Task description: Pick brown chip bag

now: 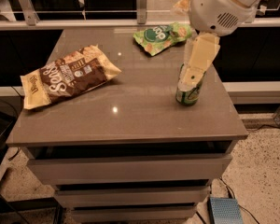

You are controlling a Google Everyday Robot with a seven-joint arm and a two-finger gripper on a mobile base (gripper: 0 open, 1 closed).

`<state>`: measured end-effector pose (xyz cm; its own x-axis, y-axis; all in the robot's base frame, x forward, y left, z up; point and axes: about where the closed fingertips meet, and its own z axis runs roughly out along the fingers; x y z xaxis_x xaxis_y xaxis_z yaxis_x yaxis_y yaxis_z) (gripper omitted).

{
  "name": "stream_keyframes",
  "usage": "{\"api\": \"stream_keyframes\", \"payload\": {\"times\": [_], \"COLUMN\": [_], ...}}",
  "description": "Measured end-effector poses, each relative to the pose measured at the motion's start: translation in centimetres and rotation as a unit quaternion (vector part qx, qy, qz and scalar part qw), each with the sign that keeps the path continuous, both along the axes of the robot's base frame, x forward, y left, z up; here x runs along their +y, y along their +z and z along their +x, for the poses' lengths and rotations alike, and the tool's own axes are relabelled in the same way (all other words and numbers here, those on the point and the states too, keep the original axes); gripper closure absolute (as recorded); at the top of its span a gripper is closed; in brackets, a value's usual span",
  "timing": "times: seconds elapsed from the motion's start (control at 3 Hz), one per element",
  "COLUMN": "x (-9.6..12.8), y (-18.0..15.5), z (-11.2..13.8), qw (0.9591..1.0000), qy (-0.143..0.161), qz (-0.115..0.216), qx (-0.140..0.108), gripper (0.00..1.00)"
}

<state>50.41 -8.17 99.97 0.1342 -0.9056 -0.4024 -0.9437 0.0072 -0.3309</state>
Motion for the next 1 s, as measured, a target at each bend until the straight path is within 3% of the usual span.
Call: {"api": "stream_keyframes", "payload": {"times": [0.33,0.67,1.0], "x": [0.0,1.9,6.1], "y": [0.0,-0.8,-2.9], "z": [0.0,1.8,6.4], "qw": [1.0,0.9996,0.9971], "qy": [0.0,0.009,0.039], "qz": [0.0,0.023,0.047], "qx": [0.0,-0.016,-0.044], "gripper": [0.0,0.0,0.0]}}
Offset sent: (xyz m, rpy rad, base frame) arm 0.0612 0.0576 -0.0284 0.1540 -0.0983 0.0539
